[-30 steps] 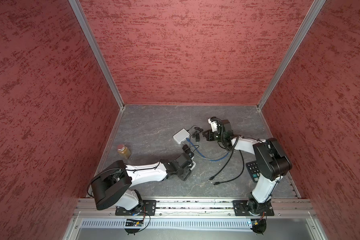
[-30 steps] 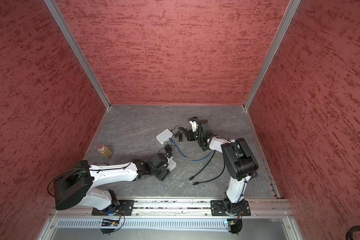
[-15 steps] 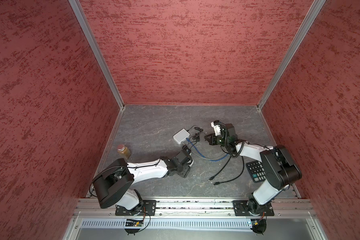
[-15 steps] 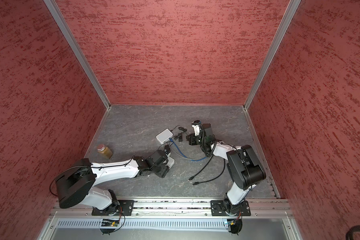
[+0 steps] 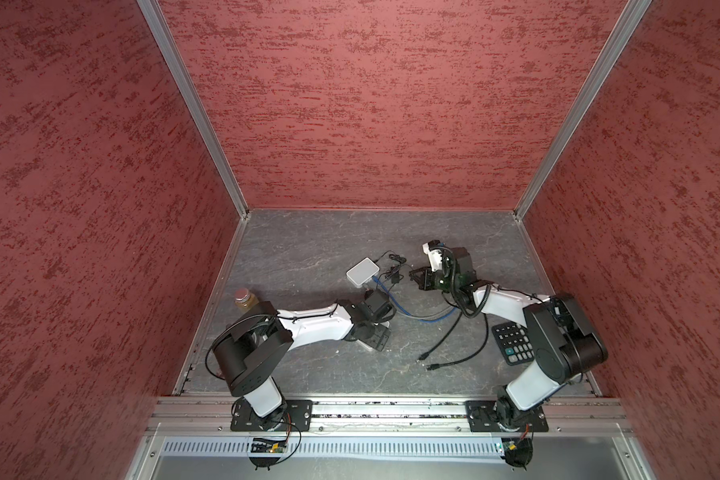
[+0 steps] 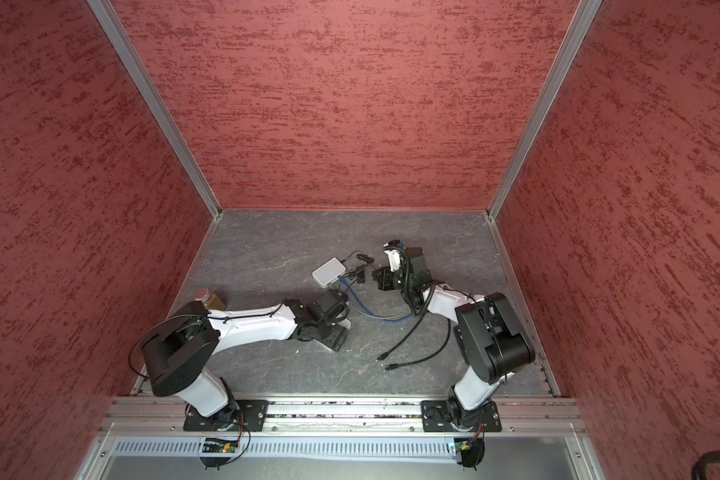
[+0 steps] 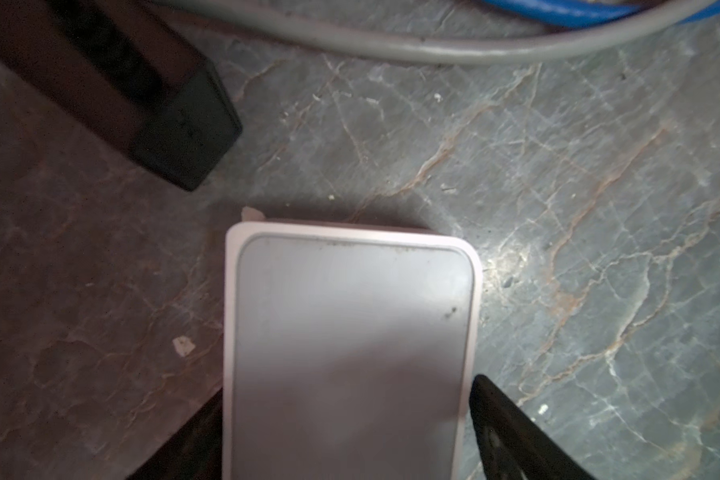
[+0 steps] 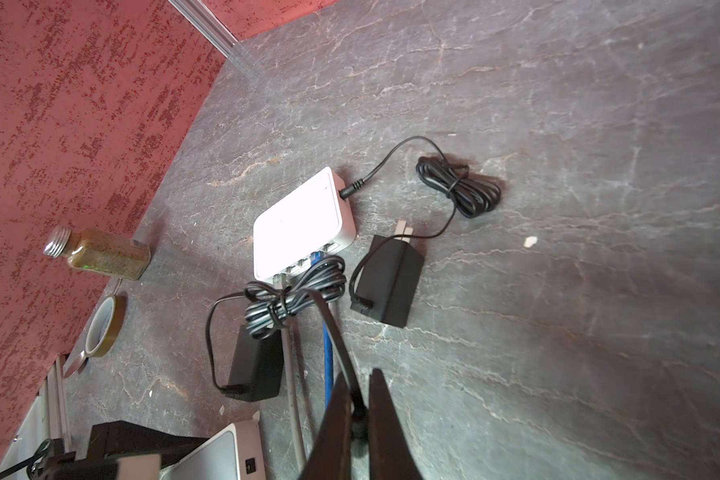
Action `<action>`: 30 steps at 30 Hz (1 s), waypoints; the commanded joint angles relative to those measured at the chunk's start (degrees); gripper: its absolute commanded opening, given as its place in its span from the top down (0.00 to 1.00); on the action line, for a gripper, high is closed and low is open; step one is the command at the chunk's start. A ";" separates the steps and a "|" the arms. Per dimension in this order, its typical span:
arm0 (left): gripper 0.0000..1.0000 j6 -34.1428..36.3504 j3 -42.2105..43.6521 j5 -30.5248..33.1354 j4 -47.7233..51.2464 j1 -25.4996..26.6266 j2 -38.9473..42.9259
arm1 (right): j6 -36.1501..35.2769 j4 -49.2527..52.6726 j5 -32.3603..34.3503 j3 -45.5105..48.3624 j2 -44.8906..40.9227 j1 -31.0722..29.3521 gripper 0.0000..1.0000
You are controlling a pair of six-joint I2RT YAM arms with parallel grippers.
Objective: Insert the plug into the switch port
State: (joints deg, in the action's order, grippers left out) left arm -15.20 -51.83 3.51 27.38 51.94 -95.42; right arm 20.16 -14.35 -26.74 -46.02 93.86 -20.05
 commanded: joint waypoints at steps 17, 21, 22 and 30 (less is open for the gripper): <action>0.49 2.29 9.19 6.75 -15.55 4.79 6.64 | 4.27 -6.29 -4.02 3.81 -5.70 -1.23 0.99; 0.50 3.68 16.55 9.31 -28.29 5.61 14.18 | 4.36 -7.36 -3.27 4.16 -6.46 -2.50 1.00; 0.50 4.26 18.84 9.73 -31.82 5.63 16.29 | 4.31 -7.32 -3.12 4.04 -6.53 -2.89 1.00; 0.50 10.83 32.60 10.35 -56.71 5.80 25.10 | 4.73 -7.56 -3.35 2.92 -6.72 -5.87 1.00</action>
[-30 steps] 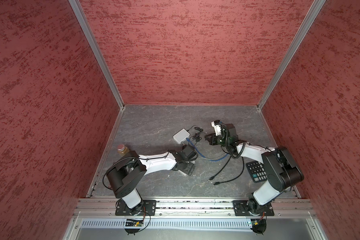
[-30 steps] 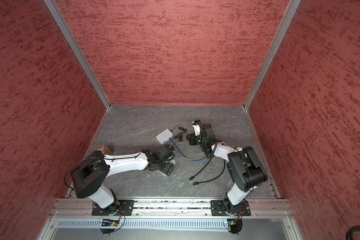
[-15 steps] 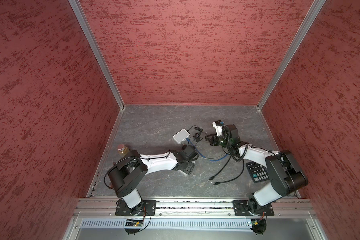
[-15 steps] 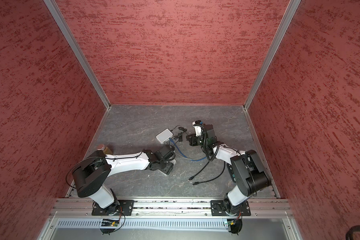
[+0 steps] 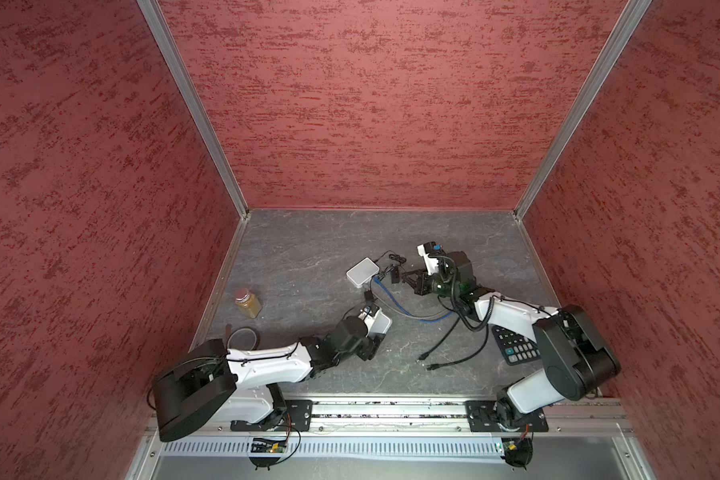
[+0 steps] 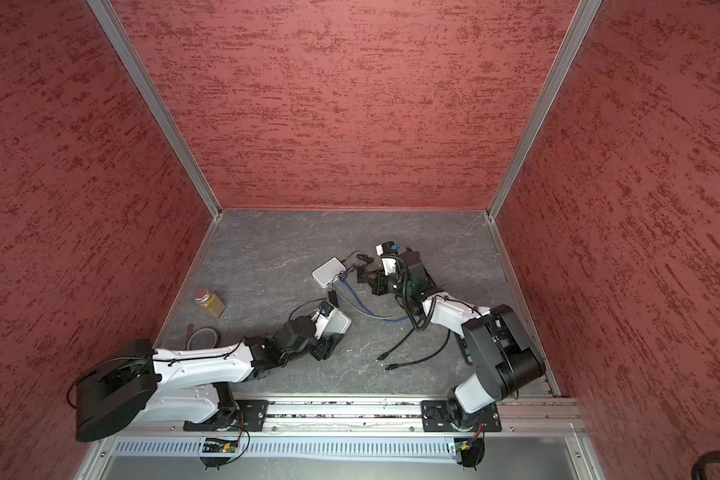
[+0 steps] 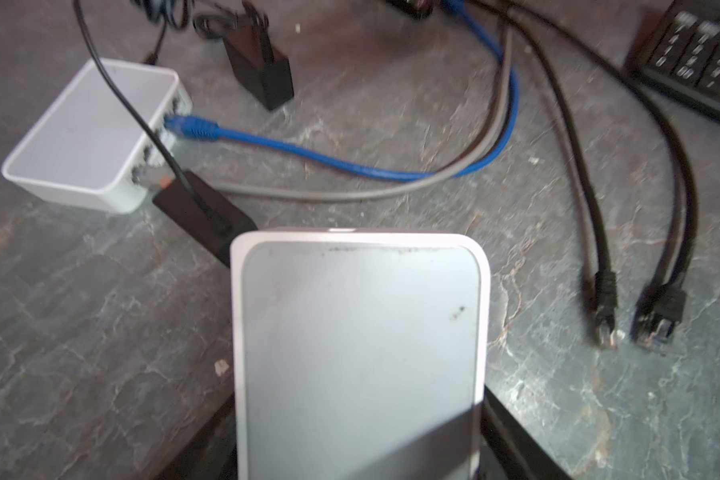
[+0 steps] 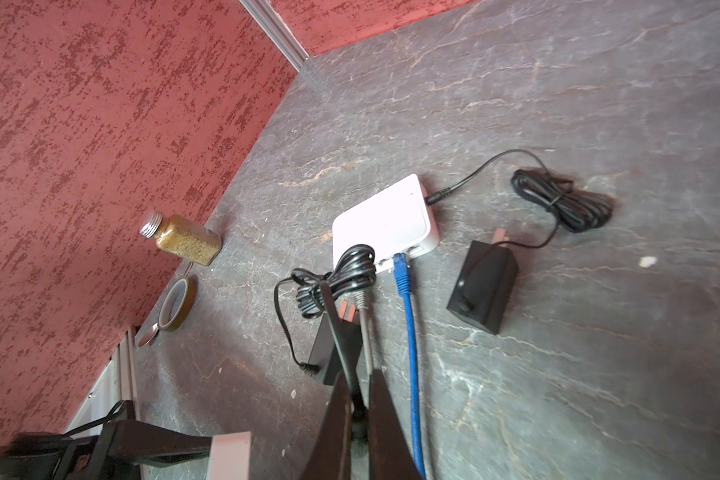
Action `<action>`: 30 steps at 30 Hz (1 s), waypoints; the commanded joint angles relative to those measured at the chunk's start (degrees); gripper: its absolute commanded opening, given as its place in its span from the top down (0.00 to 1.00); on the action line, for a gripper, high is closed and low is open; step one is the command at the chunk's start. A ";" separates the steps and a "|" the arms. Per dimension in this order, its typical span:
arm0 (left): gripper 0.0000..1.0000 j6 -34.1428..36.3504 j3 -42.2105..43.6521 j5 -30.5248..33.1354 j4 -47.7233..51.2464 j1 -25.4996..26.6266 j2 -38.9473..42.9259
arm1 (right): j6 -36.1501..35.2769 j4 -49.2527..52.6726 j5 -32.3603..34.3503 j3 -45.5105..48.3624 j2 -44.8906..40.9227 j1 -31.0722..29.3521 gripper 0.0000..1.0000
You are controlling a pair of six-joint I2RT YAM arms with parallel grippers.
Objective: Insert the plug into the switch port
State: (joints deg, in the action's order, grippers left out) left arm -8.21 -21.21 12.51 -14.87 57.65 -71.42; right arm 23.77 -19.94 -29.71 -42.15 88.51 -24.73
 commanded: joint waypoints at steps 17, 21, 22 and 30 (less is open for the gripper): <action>0.53 14.90 8.16 4.63 -45.61 0.18 -9.43 | 4.11 -5.00 -0.39 -2.31 -4.93 -7.38 1.00; 0.53 16.76 8.48 5.17 -47.30 0.10 -8.63 | 4.29 -6.54 -0.20 -2.81 -7.24 -8.85 1.00; 0.53 17.14 8.62 5.11 -47.41 0.10 -8.17 | 4.27 -6.85 0.02 -2.77 -7.53 -9.25 1.00; 0.53 18.40 11.11 5.42 -48.13 -0.43 -3.86 | 2.53 -7.96 1.10 -2.57 -10.55 -11.64 1.00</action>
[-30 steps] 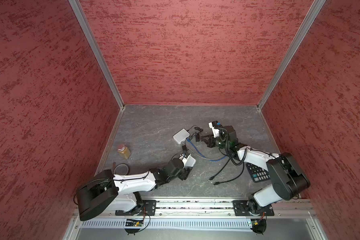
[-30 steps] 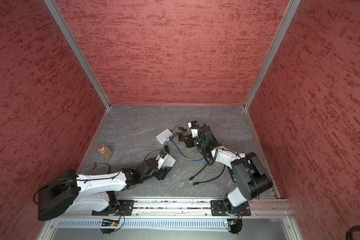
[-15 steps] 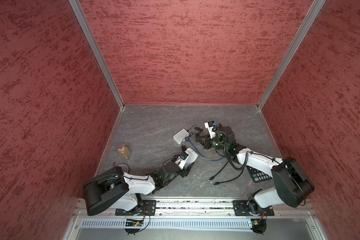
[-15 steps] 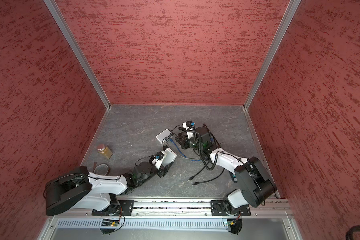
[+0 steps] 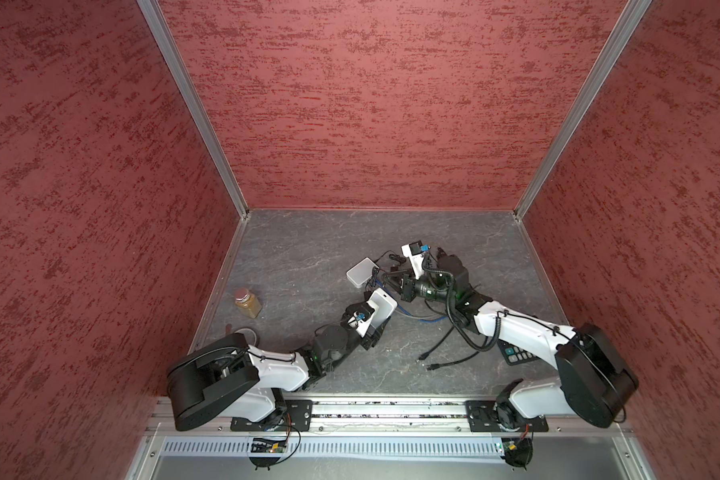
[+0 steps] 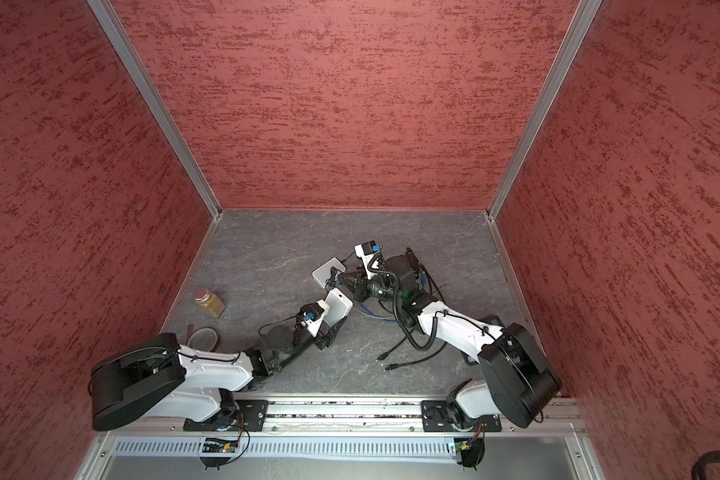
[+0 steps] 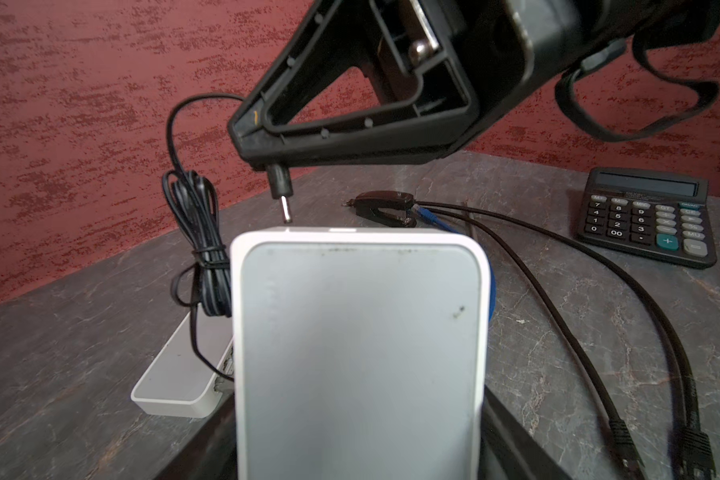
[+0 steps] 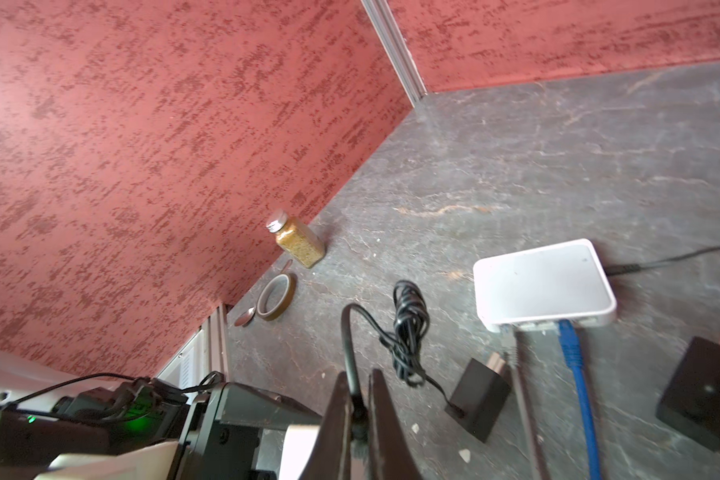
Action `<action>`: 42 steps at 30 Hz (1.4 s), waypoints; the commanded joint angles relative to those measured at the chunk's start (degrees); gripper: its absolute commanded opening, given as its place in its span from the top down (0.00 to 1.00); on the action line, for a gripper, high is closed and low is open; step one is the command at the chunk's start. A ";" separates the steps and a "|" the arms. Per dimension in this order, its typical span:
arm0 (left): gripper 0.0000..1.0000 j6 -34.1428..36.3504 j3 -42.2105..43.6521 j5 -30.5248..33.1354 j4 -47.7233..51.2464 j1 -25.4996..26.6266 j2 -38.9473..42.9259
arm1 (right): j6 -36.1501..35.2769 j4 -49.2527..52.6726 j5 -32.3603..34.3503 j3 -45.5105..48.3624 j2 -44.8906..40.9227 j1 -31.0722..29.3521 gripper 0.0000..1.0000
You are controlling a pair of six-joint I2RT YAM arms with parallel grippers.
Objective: Insert the plug into the switch port
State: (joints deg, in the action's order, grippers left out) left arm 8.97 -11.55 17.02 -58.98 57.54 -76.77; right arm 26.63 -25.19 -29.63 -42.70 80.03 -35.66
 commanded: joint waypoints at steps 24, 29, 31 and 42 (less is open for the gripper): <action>0.52 1.31 2.18 -1.99 -0.99 -3.68 7.51 | -3.52 -6.12 -0.87 -1.04 -3.23 -5.51 1.00; 0.52 1.16 1.87 -2.59 -1.22 -3.79 7.67 | -3.52 -6.39 -0.81 -0.80 -2.41 -6.00 1.00; 0.52 0.98 1.75 -2.77 -1.41 -3.79 7.86 | -3.44 -6.78 -0.64 -0.55 -2.04 -6.13 1.00; 0.52 0.35 2.51 -4.17 -0.84 -4.20 13.05 | -3.64 -6.85 1.25 0.18 -0.93 -6.44 1.00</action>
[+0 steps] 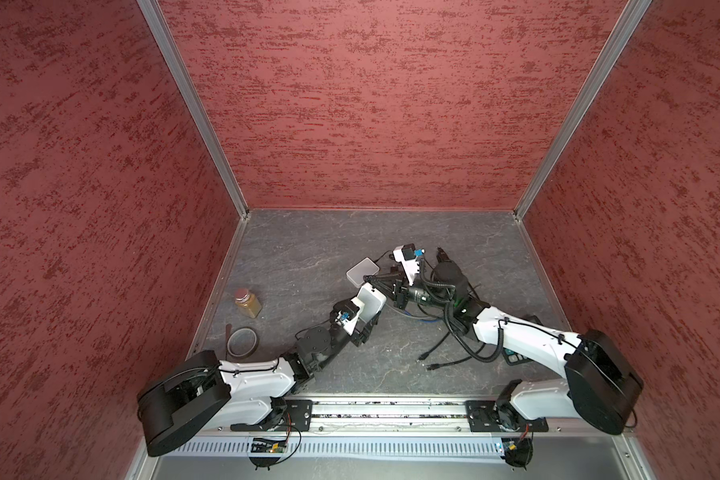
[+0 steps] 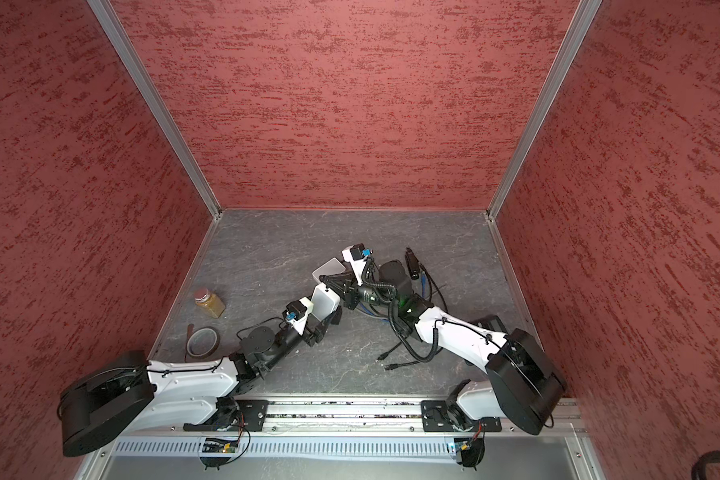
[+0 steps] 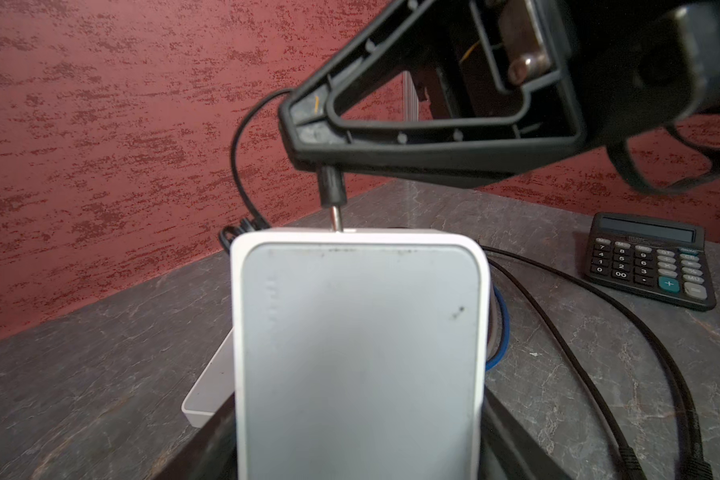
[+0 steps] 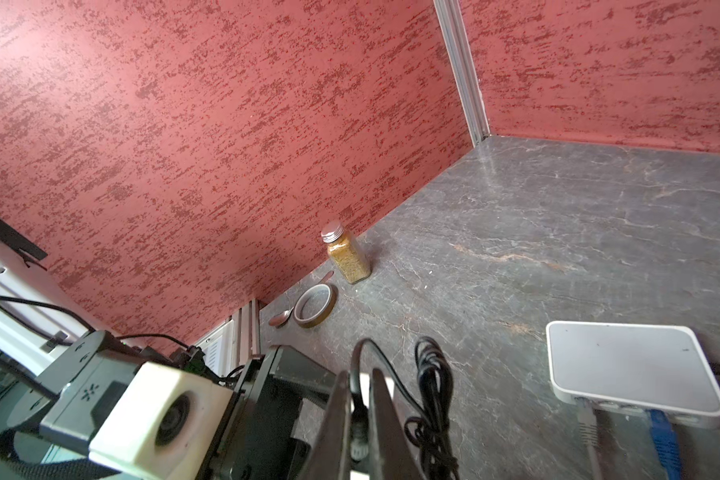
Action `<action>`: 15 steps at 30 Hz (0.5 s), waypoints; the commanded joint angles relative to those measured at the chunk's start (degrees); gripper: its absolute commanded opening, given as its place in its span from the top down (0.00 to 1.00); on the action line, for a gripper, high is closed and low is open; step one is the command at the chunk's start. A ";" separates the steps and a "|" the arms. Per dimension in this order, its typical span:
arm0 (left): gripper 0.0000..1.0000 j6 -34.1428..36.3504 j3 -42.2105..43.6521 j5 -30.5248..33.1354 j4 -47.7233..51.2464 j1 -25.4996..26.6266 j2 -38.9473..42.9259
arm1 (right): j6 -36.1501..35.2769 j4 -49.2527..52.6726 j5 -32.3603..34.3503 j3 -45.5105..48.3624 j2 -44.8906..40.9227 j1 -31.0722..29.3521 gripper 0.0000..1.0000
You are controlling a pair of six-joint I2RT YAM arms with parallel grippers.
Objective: Insert the plug into the switch port
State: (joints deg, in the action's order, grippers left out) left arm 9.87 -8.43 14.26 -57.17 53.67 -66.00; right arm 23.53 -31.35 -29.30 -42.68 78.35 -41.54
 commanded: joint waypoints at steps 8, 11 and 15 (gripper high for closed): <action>0.53 -1.66 0.60 -1.41 -2.16 -0.74 5.64 | -1.91 0.35 2.50 -0.28 1.29 -1.06 1.00; 0.53 -1.82 0.50 -1.60 -1.04 -0.85 6.61 | -3.33 1.70 3.54 -0.54 1.04 -1.43 1.00; 0.53 -2.24 0.15 -1.52 -0.27 -1.03 7.00 | -5.37 3.71 3.31 -1.29 1.26 -2.61 1.00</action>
State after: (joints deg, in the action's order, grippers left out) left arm 8.40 -7.38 13.52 -52.64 52.97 -60.51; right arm 20.51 -32.32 -27.38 -42.72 78.74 -42.98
